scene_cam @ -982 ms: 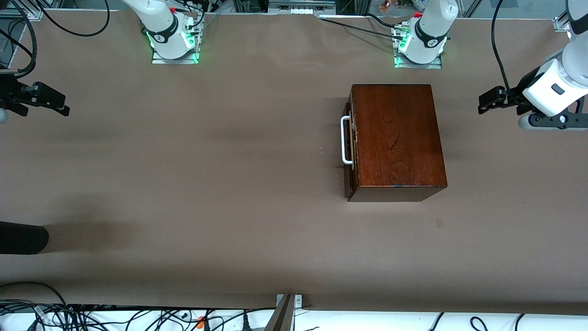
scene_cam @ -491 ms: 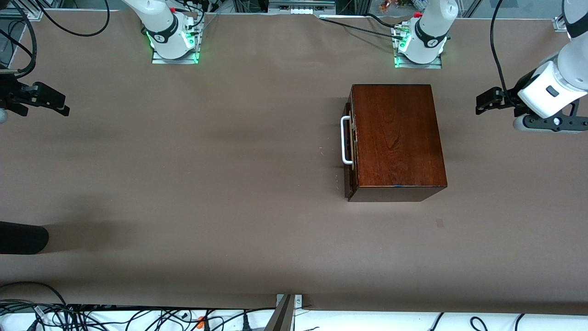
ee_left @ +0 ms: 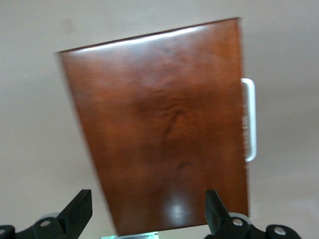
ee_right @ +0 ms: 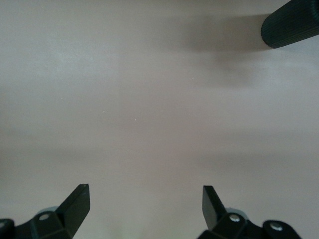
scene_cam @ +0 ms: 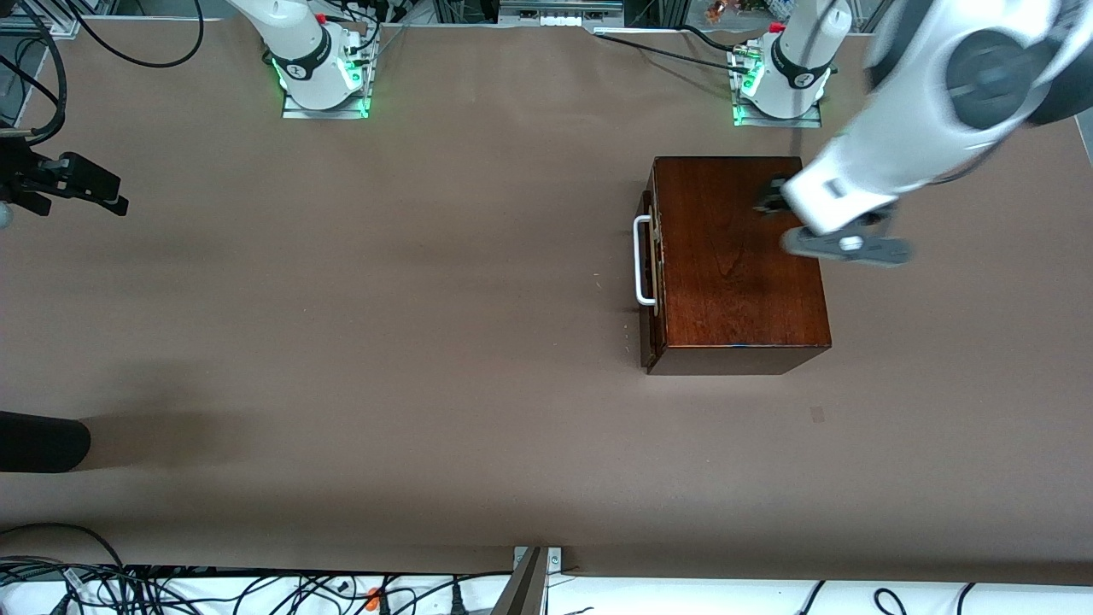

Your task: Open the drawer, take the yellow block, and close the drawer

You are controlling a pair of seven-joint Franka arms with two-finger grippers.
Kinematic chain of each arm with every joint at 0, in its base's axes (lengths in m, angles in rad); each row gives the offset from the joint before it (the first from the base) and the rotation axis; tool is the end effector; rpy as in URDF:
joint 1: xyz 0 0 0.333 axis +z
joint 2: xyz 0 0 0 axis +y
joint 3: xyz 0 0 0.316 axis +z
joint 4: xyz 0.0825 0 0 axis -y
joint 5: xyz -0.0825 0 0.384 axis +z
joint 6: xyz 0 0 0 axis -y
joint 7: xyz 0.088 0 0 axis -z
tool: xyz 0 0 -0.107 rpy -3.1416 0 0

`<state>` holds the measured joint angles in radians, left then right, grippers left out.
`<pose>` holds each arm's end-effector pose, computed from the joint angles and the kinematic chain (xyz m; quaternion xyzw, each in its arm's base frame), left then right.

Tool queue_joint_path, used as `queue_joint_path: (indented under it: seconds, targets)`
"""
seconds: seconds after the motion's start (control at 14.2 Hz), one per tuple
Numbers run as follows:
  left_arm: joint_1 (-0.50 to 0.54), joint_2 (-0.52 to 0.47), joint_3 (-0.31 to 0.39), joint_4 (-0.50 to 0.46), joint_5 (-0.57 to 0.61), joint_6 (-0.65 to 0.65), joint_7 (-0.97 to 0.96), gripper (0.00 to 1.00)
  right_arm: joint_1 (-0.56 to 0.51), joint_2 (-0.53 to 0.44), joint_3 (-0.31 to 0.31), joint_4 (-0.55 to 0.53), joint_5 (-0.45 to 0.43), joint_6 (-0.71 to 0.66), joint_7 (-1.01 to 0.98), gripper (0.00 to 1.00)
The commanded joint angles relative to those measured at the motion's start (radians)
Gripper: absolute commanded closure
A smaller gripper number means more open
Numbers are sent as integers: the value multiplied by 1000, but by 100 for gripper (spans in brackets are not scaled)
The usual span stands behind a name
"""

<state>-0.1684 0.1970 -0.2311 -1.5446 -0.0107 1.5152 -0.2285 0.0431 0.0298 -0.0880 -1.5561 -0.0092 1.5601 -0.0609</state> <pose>0.5528 -0.2227 0.5217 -0.9899 0.0849 0.1135 0.0076 0.5617 -0.0255 0.6139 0.9999 0.0080 -0.0131 0.0052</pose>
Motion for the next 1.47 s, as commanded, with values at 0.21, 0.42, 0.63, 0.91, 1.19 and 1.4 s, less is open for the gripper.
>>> queue_joint_path:
  seconds: [0.21, 0.42, 0.63, 0.91, 1.19, 1.4]
  targets:
    - [-204, 209, -14, 116, 49, 107, -122, 0, -9, -27, 5, -19, 14, 8, -20, 0]
    - [-247, 257, -14, 106, 90, 184, -238, 0, -9, -27, 5, -19, 15, 8, -20, 0]
    - [-295, 298, -16, 98, 170, 218, -328, 0, -9, -27, 4, -19, 14, 8, -20, 0]
    - [-344, 309, -16, 15, 230, 307, -460, 0, -9, -27, -1, -19, 12, 5, -20, 0]
    - [-364, 323, -16, -20, 327, 309, -529, 0, -9, -27, -7, -19, 15, 6, -20, 0]
    - [-371, 341, -16, -23, 331, 309, -563, 0, -9, -27, -6, -19, 14, 6, -19, 0]
